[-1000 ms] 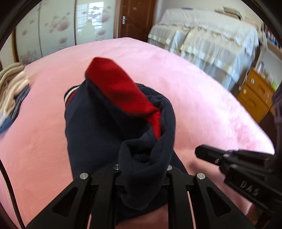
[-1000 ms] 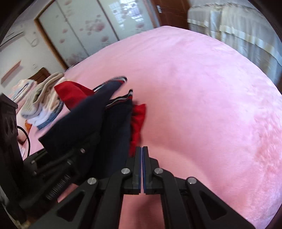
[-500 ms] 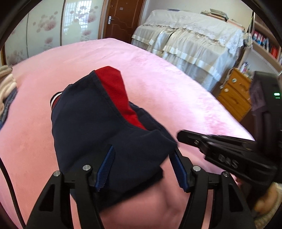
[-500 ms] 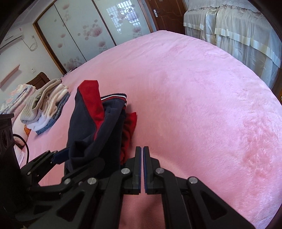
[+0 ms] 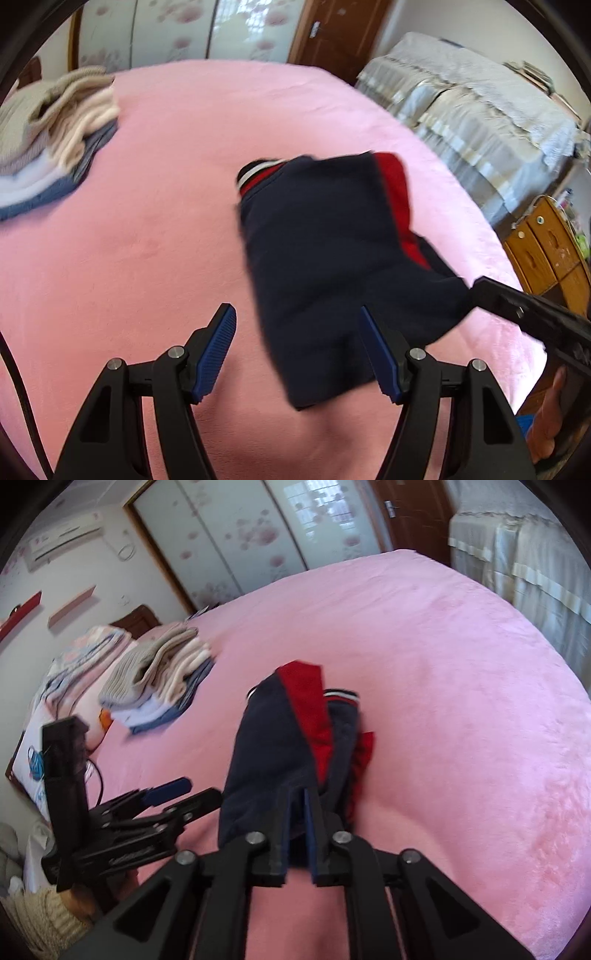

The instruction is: Fold large clothes

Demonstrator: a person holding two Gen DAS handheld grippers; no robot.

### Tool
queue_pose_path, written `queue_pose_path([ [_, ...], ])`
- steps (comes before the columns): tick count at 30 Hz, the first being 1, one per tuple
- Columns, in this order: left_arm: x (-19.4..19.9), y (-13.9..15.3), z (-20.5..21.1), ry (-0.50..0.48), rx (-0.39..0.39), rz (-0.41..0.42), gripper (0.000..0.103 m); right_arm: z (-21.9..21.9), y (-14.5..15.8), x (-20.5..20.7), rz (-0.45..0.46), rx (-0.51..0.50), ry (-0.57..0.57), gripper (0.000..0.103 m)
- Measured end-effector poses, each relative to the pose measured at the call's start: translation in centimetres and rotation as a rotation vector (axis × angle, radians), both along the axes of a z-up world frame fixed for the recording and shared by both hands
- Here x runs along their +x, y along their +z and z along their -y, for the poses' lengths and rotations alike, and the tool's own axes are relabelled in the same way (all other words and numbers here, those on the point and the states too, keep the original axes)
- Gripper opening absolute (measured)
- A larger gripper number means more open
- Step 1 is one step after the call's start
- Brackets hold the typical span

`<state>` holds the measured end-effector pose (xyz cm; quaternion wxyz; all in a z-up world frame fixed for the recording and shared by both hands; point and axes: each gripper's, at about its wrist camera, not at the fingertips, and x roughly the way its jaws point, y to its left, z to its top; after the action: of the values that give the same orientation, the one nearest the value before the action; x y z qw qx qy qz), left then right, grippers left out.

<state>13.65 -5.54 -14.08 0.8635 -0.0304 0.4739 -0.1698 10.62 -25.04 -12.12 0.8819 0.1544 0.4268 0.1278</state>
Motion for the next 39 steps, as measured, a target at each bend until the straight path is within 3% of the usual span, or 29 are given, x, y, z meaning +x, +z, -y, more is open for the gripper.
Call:
queue_pose_path([
  [2, 0.2, -0.2, -0.1, 0.003, -0.001, -0.010, 0.067, -0.9, -0.3, 0.2, -0.005, -0.025, 0.005, 0.027],
  [10, 1.6, -0.8, 3.0, -0.036, 0.029, -0.003, 0.067, -1.4, -1.2, 1.0, -0.036, -0.061, -0.011, 0.029],
  [13, 2.0, -0.9, 3.9, -0.042, 0.046, 0.009, 0.067, -1.3, -2.7, 1.7, -0.087, -0.093, -0.033, 0.015],
  [15, 2.4, -1.2, 4.5, -0.050, 0.055, 0.010, 0.067, -0.7, -3.6, 1.8, -0.117, -0.064, -0.049, 0.011],
  [20, 3.0, -3.1, 5.2, -0.067, 0.091, -0.035, 0.067, 1.3, -7.8, 1.4, -0.251, 0.057, -0.115, 0.010],
  [24, 3.0, -3.7, 5.0, -0.071, 0.072, -0.047, 0.067, 1.4, -9.7, 1.0, -0.272, 0.075, -0.110, 0.010],
  [27, 3.1, -3.4, 4.7, -0.076, 0.066, -0.056, 0.067, 1.5, -8.9, 1.0, -0.255, 0.081, -0.098, 0.010],
  [30, 3.3, -2.3, 4.2, -0.095, 0.064, -0.063, 0.067, 1.5, -7.0, 1.0, -0.222, 0.041, -0.086, 0.019],
  [35, 5.0, 0.7, 2.7, -0.082, 0.028, -0.020, 0.067, 1.7, -2.1, 1.3, -0.067, -0.061, -0.087, 0.051],
  [39, 7.6, 2.1, 1.8, -0.044, 0.014, 0.007, 0.067, 1.7, -0.4, 4.3, -0.009, -0.078, -0.082, 0.051],
])
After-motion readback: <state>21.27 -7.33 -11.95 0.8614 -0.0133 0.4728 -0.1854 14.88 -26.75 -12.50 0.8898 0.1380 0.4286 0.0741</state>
